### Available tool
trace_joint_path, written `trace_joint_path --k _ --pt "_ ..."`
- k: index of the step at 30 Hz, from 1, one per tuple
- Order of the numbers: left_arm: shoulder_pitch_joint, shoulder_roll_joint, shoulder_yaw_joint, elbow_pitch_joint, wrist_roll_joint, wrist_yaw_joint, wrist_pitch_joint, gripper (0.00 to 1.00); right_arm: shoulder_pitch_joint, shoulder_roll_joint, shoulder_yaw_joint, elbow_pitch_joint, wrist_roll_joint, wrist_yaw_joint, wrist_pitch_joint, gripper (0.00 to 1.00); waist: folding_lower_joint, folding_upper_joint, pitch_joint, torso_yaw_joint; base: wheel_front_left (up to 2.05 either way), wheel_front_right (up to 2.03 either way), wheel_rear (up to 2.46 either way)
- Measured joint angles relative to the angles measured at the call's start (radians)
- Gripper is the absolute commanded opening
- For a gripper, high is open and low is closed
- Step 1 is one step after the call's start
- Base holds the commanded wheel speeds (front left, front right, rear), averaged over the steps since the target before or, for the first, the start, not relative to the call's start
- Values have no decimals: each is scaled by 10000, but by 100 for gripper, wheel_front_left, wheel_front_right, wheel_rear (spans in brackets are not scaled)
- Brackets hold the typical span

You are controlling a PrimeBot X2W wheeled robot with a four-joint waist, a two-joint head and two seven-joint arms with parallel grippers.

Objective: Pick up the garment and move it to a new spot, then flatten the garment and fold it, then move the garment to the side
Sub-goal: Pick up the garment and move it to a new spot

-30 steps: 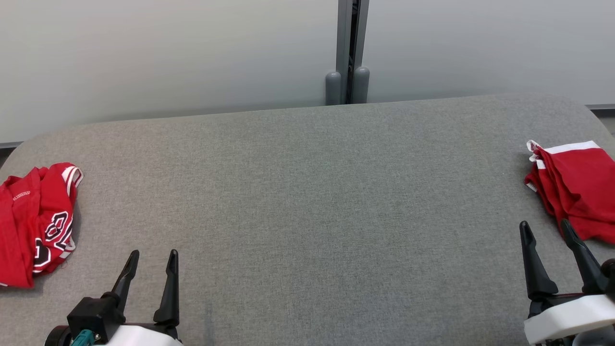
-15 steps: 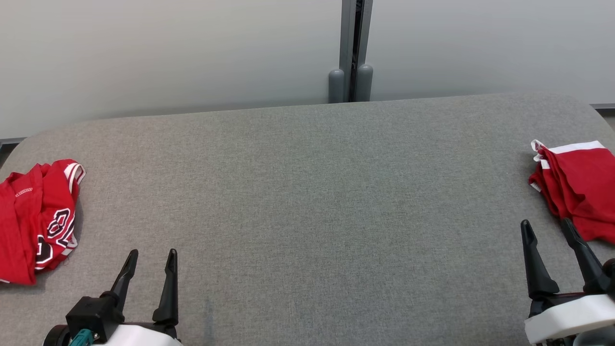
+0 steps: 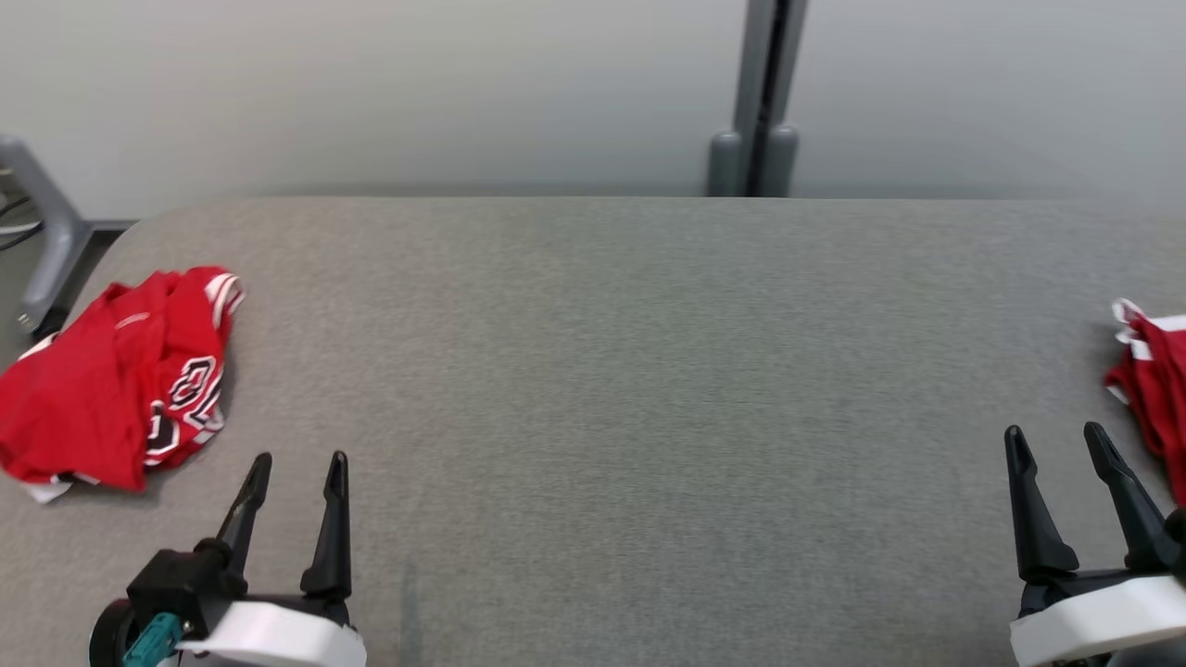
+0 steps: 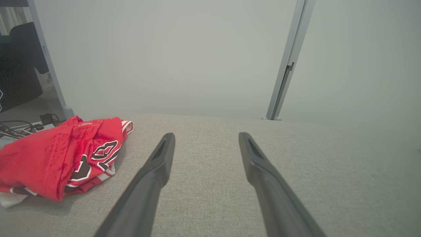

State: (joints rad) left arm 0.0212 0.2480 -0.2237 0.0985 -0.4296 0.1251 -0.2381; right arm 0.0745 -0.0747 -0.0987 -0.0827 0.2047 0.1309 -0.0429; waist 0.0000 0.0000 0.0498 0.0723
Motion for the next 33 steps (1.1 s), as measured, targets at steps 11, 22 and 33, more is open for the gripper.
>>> trace_joint_path --k 11,22,33 --pt "-499 -109 -63 307 -8 -79 -90 100 -96 6 535 -343 -77 0 199 100 0 0 113 1867 0 0 0" --pt "-499 -105 0 447 -17 -84 -176 100 -81 -42 732 -431 -224 0 399 100 0 0 64 3216 0 0 0" --pt "-517 -163 82 508 2 -86 -207 100 -71 -161 723 -606 -330 0 531 100 0 0 194 3368 0 0 0"
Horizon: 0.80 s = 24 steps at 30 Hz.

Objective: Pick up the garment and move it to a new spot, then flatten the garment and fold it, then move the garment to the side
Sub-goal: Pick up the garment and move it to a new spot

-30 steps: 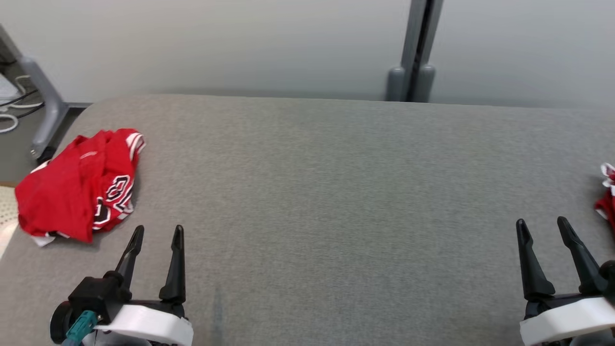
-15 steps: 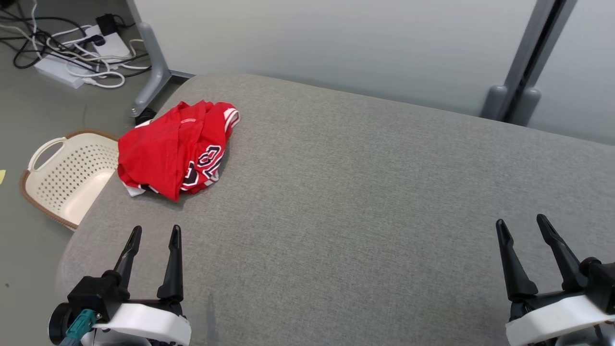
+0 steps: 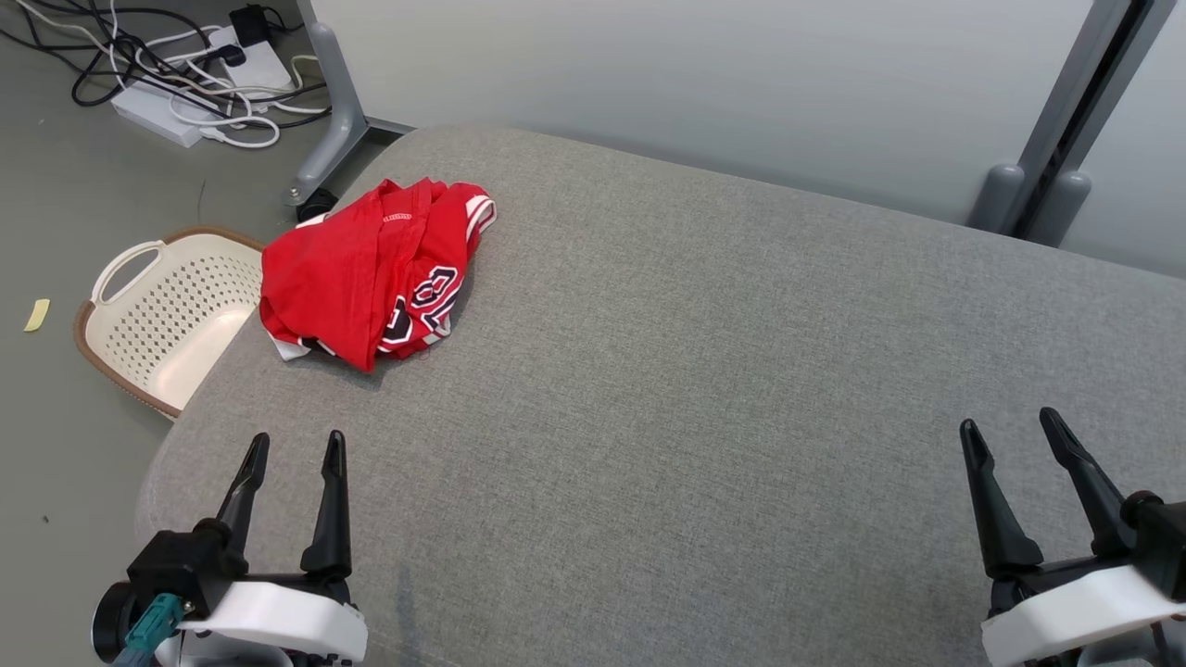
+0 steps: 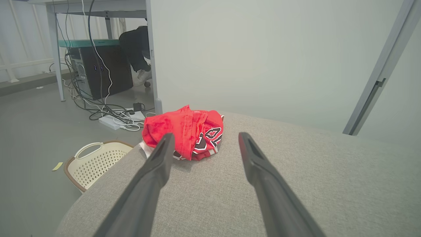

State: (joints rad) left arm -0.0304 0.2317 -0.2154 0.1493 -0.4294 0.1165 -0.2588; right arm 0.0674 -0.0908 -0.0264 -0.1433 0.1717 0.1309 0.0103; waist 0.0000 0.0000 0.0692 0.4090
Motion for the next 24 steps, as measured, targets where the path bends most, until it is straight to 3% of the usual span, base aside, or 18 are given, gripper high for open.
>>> trace_joint_path --k 12,19,24 --pt "-1104 -332 255 -125 257 -10 -29 100 -356 -301 -98 -476 -171 0 380 100 0 0 687 -79 0 0 0" --pt "-2871 -646 802 -219 236 -290 -56 100 -1214 -681 -109 -1150 -343 0 826 100 0 0 1850 -409 0 0 0" --pt "-4241 -744 1170 721 199 -640 -56 100 -1751 -819 -153 -1501 -451 0 968 100 0 0 2849 -757 0 0 0"
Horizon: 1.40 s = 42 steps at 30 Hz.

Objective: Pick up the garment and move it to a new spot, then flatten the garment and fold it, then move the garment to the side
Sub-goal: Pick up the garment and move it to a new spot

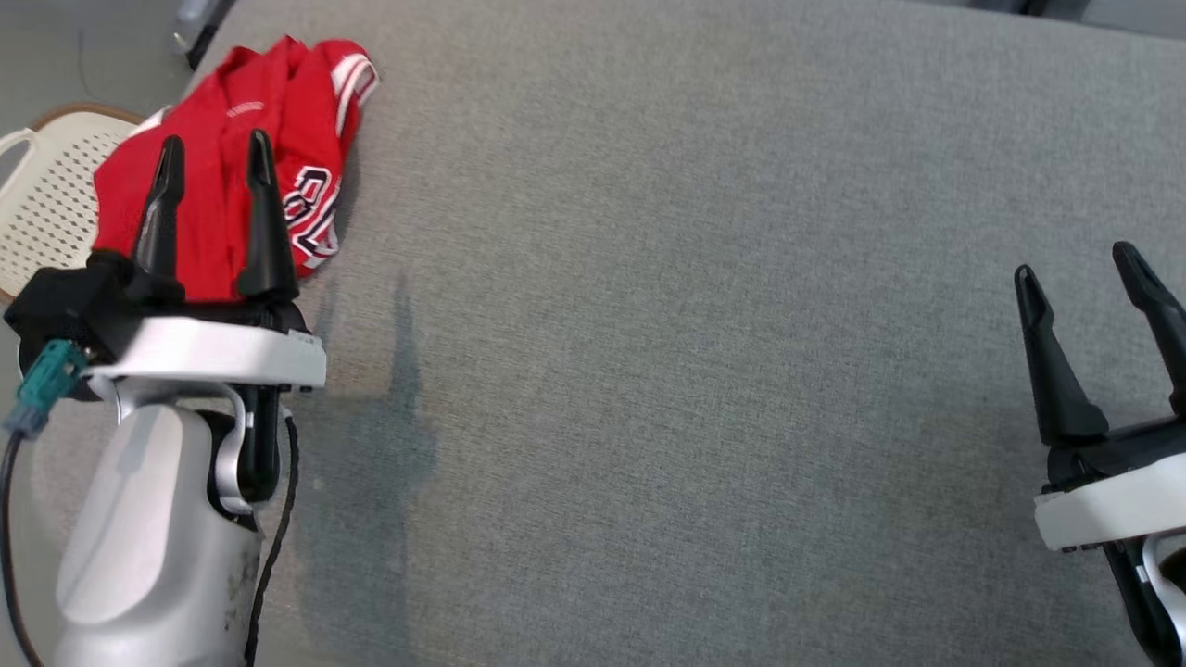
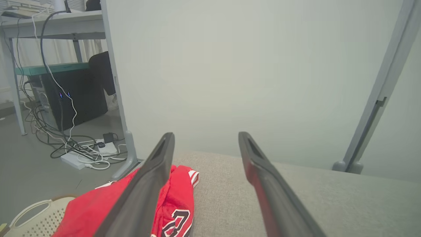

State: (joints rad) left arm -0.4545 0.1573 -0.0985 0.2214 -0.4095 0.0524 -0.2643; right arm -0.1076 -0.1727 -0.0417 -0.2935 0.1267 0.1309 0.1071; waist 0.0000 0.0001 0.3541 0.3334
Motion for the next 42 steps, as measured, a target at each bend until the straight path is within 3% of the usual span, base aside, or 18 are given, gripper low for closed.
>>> trace_joint_path --k 10,15,18,19,20,26,33,42 --pt "-2479 215 178 4569 -462 -978 130 100 -569 -36 -67 -150 -38 0 35 100 0 0 1668 -714 0 0 0" --pt "-3482 447 148 7043 -596 -1264 261 100 -802 -13 33 -100 -54 0 -56 100 0 0 2208 -1051 0 0 0" --pt "-3748 449 121 7607 -619 -1327 249 100 -880 -13 -4 -73 -59 0 -98 100 1 0 2308 -1117 0 0 0" --pt "-3864 456 115 7804 -667 -1388 213 78 -886 -13 -6 -61 -71 0 -109 100 0 0 2337 -1139 0 0 0" --pt "-4067 502 104 8080 -665 -1421 155 0 -886 2 -25 -27 -86 0 -125 100 0 0 2364 -1167 0 0 0" --pt "-4079 681 249 7672 -347 -1440 40 0 -926 134 -52 211 -79 0 -349 100 0 0 2172 -1204 0 0 0" --pt "-2641 811 959 5287 378 -1304 8 0 -867 410 -115 773 25 0 -832 100 0 -1 1461 -1376 0 0 0" --pt "139 410 1423 2040 1143 -1252 2 0 -331 679 -125 1496 167 0 -1336 100 0 0 90 -1809 0 0 0"
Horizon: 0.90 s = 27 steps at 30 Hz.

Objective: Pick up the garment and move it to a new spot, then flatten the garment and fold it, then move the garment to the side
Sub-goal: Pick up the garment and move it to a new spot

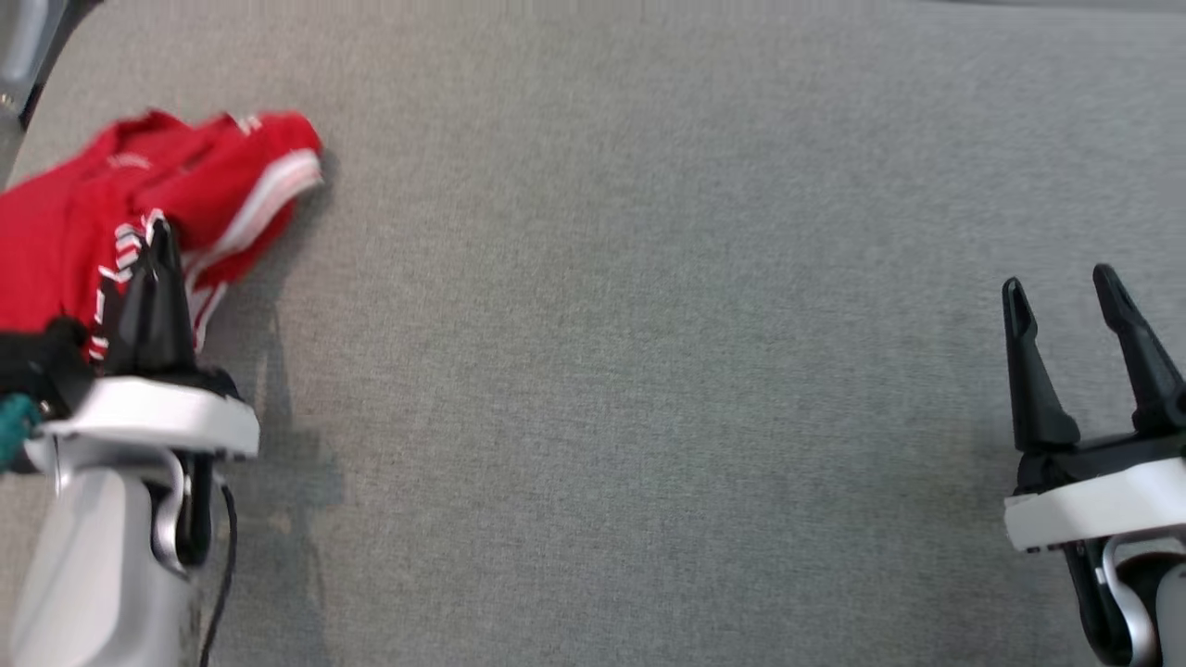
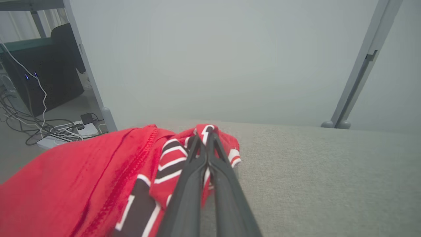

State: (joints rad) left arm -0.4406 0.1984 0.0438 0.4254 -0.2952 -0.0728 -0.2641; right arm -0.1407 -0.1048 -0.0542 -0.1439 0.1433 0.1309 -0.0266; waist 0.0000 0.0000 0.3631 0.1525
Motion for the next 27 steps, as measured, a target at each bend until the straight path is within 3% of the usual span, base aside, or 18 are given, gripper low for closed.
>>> trace_joint_path --k 13,20,27 --pt "3570 -662 -617 -3329 238 405 706 0 912 265 -10 587 318 0 -326 100 0 0 -1681 -964 0 0 0" --pt "3746 -675 -1066 -4316 324 357 1220 0 991 370 44 568 405 0 -357 100 0 0 -1799 -1491 0 0 0" --pt "3057 -771 -1896 -4575 479 17 1440 0 868 435 213 562 477 0 -458 100 0 0 -1605 -2313 0 0 0"
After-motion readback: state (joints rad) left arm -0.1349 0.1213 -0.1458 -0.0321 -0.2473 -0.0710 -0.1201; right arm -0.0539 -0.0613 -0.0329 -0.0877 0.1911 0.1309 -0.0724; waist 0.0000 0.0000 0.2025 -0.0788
